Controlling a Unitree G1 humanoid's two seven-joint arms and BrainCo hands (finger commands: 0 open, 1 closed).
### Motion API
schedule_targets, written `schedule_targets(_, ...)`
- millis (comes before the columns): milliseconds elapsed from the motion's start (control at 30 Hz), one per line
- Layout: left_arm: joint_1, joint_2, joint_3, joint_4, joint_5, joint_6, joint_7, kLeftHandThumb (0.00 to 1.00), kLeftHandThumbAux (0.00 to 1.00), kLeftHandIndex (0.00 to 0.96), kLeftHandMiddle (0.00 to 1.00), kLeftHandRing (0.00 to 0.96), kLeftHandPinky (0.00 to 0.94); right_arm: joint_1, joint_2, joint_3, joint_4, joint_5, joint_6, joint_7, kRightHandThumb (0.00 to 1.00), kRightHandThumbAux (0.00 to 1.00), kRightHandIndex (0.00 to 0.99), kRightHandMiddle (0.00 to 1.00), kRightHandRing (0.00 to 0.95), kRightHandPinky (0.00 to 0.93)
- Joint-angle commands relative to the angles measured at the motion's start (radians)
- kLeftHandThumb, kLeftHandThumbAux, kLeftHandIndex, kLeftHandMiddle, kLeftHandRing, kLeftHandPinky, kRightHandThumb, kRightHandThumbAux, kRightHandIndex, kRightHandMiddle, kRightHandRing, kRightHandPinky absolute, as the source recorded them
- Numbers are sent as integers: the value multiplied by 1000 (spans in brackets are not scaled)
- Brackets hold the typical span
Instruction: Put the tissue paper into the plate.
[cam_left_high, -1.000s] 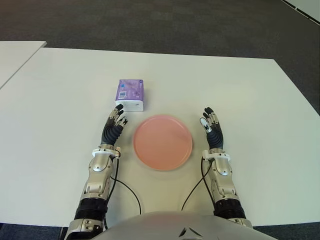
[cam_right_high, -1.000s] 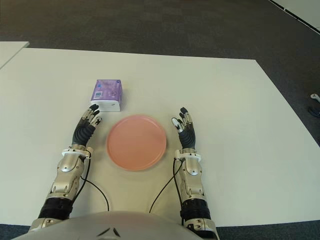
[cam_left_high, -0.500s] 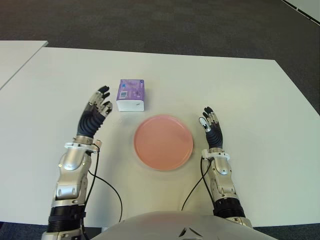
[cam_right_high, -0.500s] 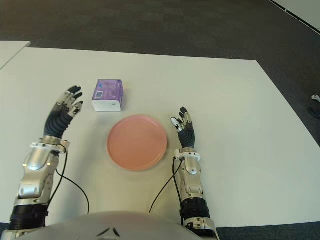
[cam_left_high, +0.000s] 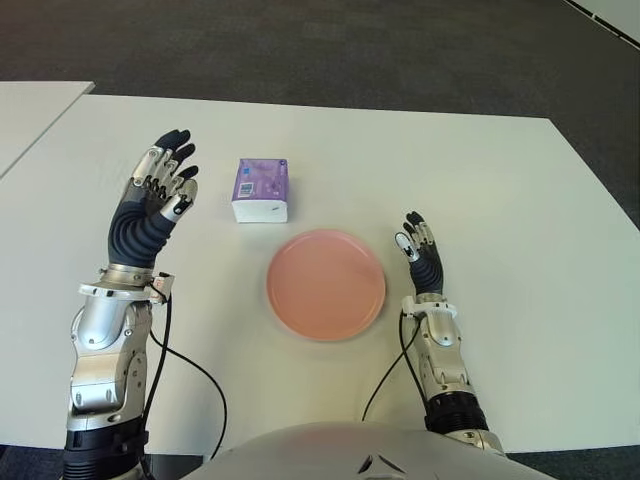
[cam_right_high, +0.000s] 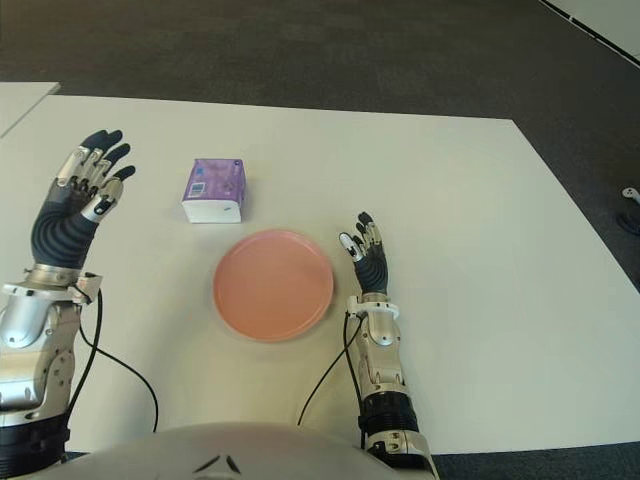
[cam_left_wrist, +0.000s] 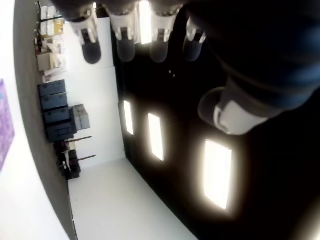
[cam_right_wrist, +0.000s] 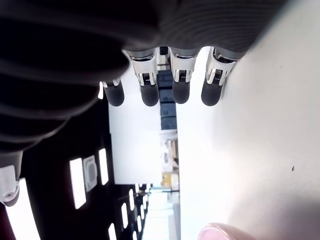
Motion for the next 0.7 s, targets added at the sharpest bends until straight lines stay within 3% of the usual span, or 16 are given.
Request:
schedule_targets(33,-13,9,15,15,-9,-24,-19,333,520,0,0,0,0,14,7,2,29,3,43,-4,394,471,0,0,0,0)
schedule_targets(167,-78,64,59,97,58,-98,-18,322,496,0,0,0,0,9,6,6,28,-4,55,-9,392,479,0,0,0,0)
schedule_targets(300,-212,143,61,229,249,-173,41,302,463,0,0,0,0,5,7,8,26,-8,67,-13,392,490,0,0,0,0)
schedule_targets(433,-339,207,-1,346,387,-142,62,298,413,0,0,0,0,1,5,9,27,-10,75,-15,390,498,0,0,0,0)
schedule_targets(533,-504,260,-84,517,444,-119,10,317,364,0,0,0,0,-3,4,9,30,-9,76,-15,395,500,0,0,0,0)
schedule_targets(700,-674,337,-189,768,514,-203,-64,376,290,0,0,0,0,-11,3,5,38,-4,77,-12,409,497,0,0,0,0)
